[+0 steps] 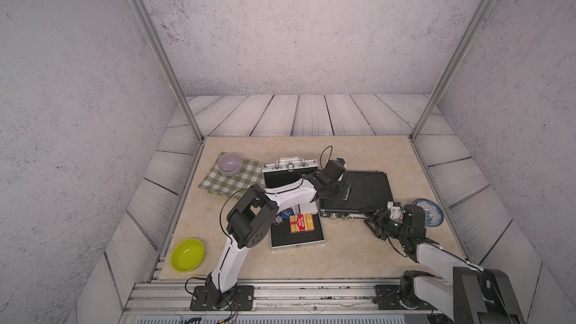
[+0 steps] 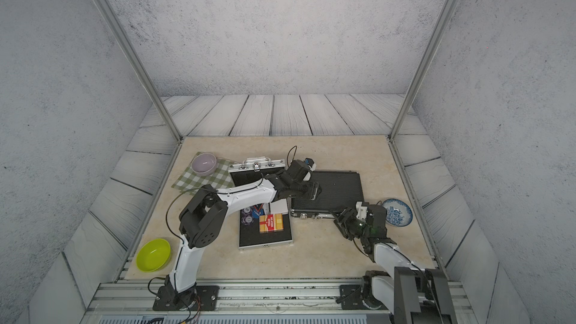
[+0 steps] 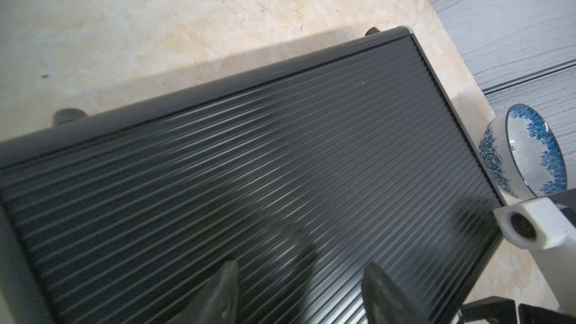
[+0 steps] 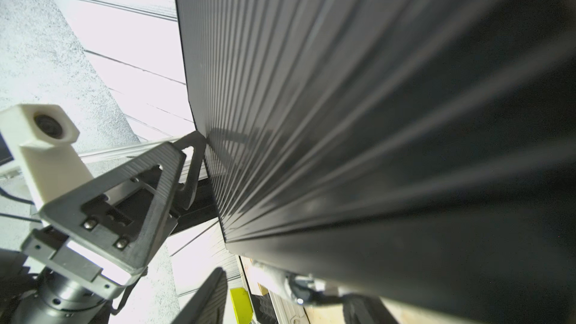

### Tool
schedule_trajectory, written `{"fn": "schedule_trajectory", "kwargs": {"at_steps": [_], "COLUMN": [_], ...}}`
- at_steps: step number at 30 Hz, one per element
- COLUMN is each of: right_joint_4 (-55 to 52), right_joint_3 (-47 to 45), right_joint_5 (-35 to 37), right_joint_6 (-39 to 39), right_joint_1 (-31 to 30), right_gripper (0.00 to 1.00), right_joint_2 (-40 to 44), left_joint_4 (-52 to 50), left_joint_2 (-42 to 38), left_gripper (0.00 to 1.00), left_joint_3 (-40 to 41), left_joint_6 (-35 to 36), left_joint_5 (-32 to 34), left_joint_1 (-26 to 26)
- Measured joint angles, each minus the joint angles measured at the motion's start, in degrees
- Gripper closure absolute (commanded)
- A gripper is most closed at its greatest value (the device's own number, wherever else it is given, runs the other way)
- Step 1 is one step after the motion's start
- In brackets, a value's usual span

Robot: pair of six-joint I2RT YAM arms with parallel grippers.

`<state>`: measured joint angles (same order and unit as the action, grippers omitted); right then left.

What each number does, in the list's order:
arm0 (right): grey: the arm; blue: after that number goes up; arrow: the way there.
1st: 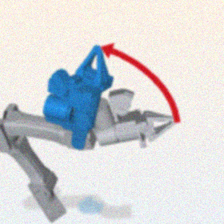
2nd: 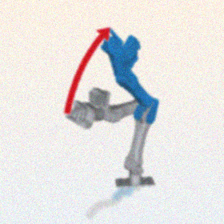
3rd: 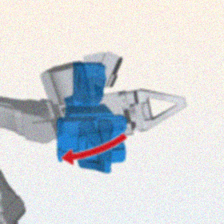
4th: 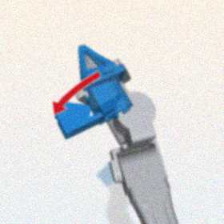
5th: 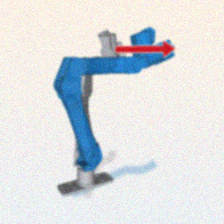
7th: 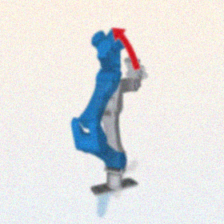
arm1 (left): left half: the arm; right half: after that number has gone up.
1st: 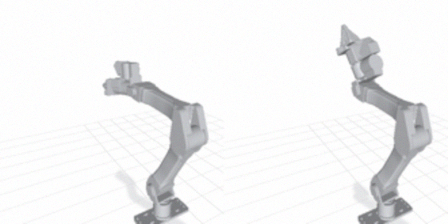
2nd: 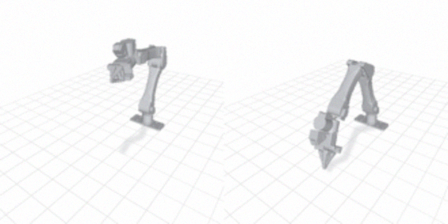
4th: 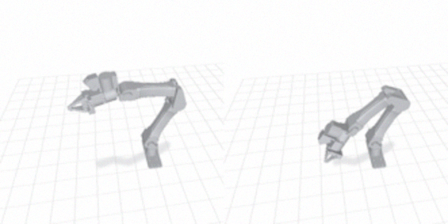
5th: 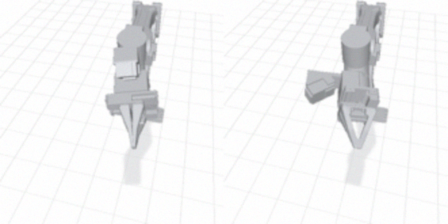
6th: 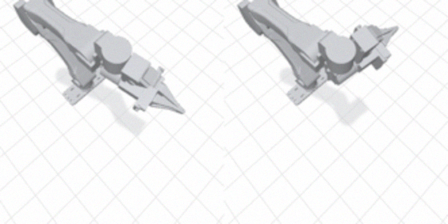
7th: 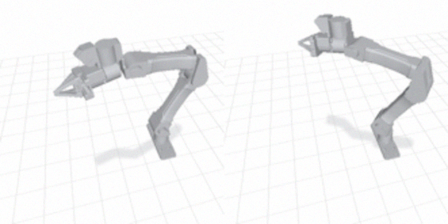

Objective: Open the poker set cases
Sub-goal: Pick up the poker set case from the center of the board.

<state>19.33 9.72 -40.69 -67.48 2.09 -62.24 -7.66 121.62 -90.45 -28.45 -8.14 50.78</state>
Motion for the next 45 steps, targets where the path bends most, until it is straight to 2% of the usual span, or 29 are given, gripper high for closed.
{"fn": "schedule_trajectory", "kwargs": {"at_steps": [9,18,24,34,45], "right_joint_4": [-5.7,-4.1,-0.2,-1.5,-4.0], "right_joint_3": [0.4,4.0,3.8,2.3,0.7], "right_joint_5": [5.3,4.8,4.7,6.0,6.6], "right_joint_6": [-1.3,-0.6,0.3,-0.5,-0.6], "right_joint_1": [-0.8,-2.0,-2.6,-3.2,-3.2], "right_gripper": [0.48,0.51,0.61,0.72,0.74], "right_joint_2": [3.1,-4.3,-7.0,-3.6,0.3], "left_joint_4": [1.1,1.9,2.2,2.4,3.0], "left_joint_2": [-0.3,-0.4,-0.5,-0.5,-0.6], "left_gripper": [0.34,0.34,0.33,0.33,0.32], "left_joint_3": [0.9,1.3,1.5,1.6,2.1], "left_joint_6": [-0.5,-0.6,-1.0,-1.4,-1.6], "left_joint_5": [0.3,0.8,1.4,1.4,1.3], "left_joint_1": [0.0,0.0,0.0,0.0,0.0]}}
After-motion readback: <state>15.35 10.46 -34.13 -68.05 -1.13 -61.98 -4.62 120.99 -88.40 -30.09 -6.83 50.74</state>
